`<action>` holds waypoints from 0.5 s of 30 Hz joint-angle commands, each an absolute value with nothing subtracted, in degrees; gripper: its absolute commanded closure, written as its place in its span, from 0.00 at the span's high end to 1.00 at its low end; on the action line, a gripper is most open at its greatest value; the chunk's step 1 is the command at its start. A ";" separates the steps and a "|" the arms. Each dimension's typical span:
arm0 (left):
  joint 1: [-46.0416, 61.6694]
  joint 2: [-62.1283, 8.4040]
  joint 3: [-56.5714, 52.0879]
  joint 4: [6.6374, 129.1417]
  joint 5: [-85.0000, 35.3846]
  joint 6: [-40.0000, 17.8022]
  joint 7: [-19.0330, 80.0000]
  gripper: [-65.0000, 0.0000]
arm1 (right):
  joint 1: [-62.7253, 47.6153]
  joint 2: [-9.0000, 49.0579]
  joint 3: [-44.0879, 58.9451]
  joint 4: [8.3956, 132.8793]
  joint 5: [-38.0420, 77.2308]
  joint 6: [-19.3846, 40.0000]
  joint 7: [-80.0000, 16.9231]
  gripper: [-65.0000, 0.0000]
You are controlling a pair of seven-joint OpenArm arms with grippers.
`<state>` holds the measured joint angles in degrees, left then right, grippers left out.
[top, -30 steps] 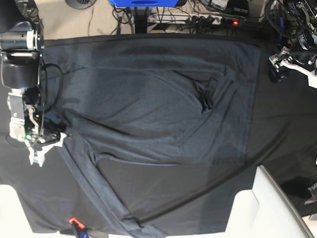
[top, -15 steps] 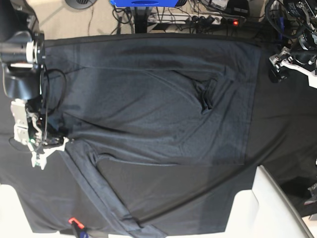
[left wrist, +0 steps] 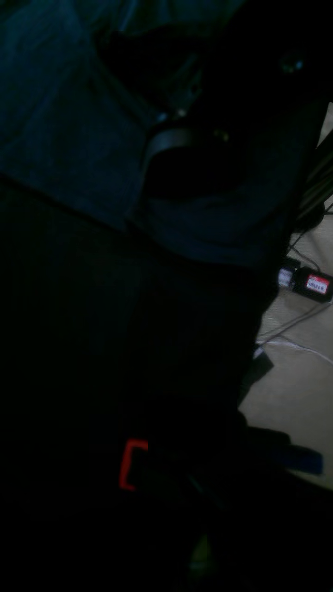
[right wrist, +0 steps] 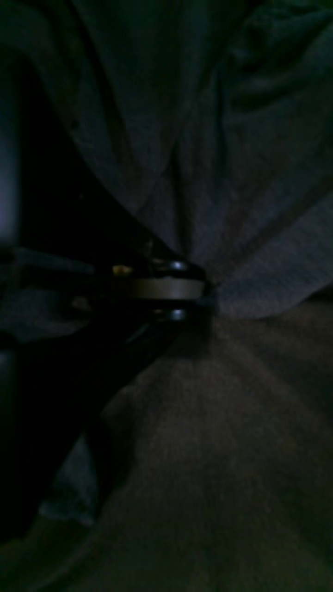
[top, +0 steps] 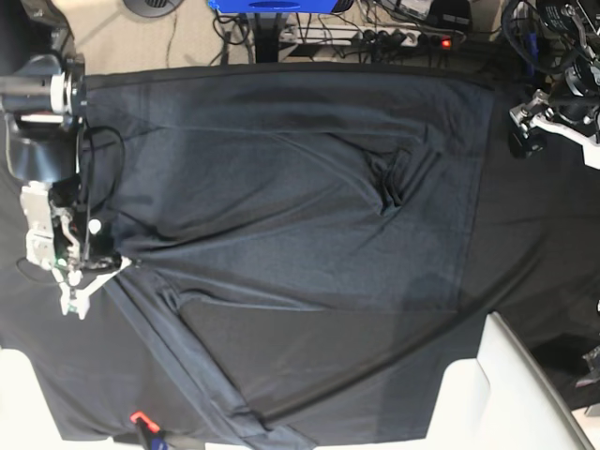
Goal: Fold the T-shirt properly
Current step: 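Lower the right gripper onto the shirt's side edge and pinch it, then lower the left gripper onto the opposite side edge and pinch it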
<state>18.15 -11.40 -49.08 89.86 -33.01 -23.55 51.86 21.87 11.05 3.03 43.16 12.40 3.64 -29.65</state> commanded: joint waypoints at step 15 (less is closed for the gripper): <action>-13.85 -25.80 -27.74 51.82 -33.63 -23.43 47.87 1.00 | 19.30 10.33 3.21 60.44 13.05 4.09 -38.11 0.00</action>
